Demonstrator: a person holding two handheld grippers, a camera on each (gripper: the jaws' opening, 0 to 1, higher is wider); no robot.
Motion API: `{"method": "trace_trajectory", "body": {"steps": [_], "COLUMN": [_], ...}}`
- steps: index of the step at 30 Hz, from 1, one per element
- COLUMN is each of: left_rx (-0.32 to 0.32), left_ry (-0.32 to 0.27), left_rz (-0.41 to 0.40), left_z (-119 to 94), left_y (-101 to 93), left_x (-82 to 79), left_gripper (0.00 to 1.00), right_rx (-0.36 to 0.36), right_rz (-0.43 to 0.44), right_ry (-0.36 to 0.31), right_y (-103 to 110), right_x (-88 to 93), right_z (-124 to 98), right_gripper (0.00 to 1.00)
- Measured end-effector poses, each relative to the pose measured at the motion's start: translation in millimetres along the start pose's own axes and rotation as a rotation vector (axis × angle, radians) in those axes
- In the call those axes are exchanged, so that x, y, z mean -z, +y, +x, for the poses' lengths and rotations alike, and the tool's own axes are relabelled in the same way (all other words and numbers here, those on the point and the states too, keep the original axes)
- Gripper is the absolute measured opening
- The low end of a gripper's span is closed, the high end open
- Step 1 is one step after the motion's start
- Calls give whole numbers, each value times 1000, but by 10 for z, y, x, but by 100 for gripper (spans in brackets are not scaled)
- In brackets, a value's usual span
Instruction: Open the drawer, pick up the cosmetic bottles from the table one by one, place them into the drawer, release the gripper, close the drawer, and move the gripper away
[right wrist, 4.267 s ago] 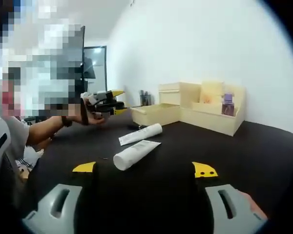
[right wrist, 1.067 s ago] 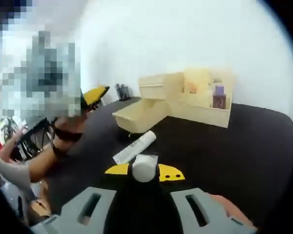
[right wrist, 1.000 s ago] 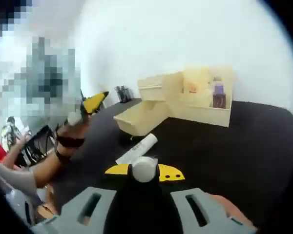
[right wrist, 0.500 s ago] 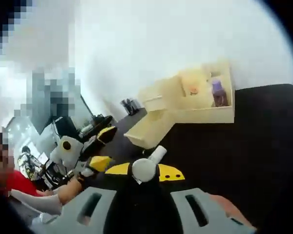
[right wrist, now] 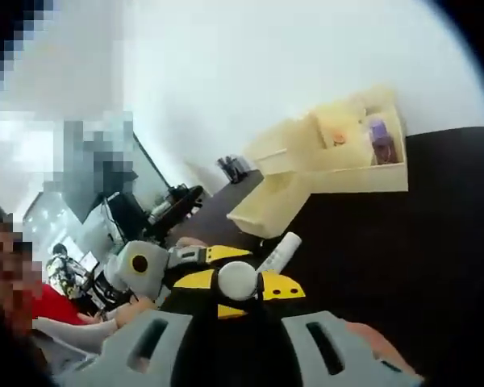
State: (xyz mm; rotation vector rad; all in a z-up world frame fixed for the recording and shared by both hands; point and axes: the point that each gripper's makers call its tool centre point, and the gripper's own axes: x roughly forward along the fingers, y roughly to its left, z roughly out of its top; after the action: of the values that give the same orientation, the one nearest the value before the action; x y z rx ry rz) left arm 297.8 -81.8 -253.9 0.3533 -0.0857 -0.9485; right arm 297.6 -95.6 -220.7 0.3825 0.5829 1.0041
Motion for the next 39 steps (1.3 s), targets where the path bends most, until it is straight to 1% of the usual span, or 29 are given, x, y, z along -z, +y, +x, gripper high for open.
{"method": "trace_trajectory", "body": {"steps": [3, 5, 7, 9, 12, 14, 17, 18, 19, 20, 21, 22, 23, 24, 25, 26, 27, 28, 30, 31, 33, 34, 36, 39], "left_rx": [-15, -10, 0, 8, 15, 21, 21, 37, 52, 66, 67, 70, 78, 95, 118, 150, 166, 185, 214, 235, 302, 330, 377, 479], "left_ry": [4, 3, -1, -5, -4, -14, -40, -61, -76, -87, -106, -120, -133, -153, -173, -203, -223, -244, -272, -297, -336, -352, -370, -380], "left_rz": [17, 30, 41, 49, 38, 10, -42, -86, -128, -166, -193, -220, -252, -291, -328, -382, -415, -442, -486, -512, -570, -587, -600, -623], "left_z": [-19, -33, -45, -53, -66, -78, -103, -98, -111, -125, -138, -147, -162, -189, -207, -229, -247, -267, -283, -305, -366, -380, -404, -457], "left_y": [7, -1, -18, -41, -37, -14, 30, 52, 56, 75, 102, 109, 125, 159, 153, 123, 134, 139, 75, 68, 32, -16, -105, -254], "left_x": [2, -2, -14, -24, -37, -61, -112, -158, -189, -212, -242, -262, -286, -317, -349, -398, -426, -459, -510, -549, -620, -651, -698, -759], "left_gripper": [28, 26, 23, 18, 17, 16, 14, 13, 13, 13, 13, 13, 13, 13, 13, 13, 13, 13, 13, 13, 13, 13, 13, 13], "right_rx": [-9, -11, -16, -22, -31, -44, -81, -102, -104, -108, -134, -126, -144, -173, -170, -188, -215, -223, -266, -279, -317, -321, -359, -429], "right_rz": [-1, -2, -1, 4, -3, -27, -155, -209, -251, -274, -323, -326, -336, -343, -333, -344, -378, -397, -445, -469, -518, -528, -556, -582], "right_ry": [3, 4, 2, -2, 0, -1, -29, -56, -56, -59, -89, -90, -109, -134, -135, -153, -179, -200, -234, -259, -285, -286, -298, -306], "right_y": [45, 46, 56, 70, 92, 124, 216, 272, 295, 315, 369, 374, 414, 467, 458, 485, 519, 527, 575, 582, 629, 628, 685, 822], "right_x": [21, 12, 7, -1, -11, -30, -74, -104, -97, -104, -157, -163, -203, -242, -261, -297, -343, -378, -419, -463, -483, -483, -472, -427], "right_z": [17, 18, 21, 25, 29, 25, 20, 18, 10, 7, -5, -22, -38, -63, -87, -110, -139, -167, -228, -263, -312, -324, -350, -378], "right_gripper": [15, 15, 15, 16, 16, 16, 16, 17, 17, 17, 19, 23, 26, 30, 33, 33, 33, 33, 34, 34, 34, 34, 34, 34]}}
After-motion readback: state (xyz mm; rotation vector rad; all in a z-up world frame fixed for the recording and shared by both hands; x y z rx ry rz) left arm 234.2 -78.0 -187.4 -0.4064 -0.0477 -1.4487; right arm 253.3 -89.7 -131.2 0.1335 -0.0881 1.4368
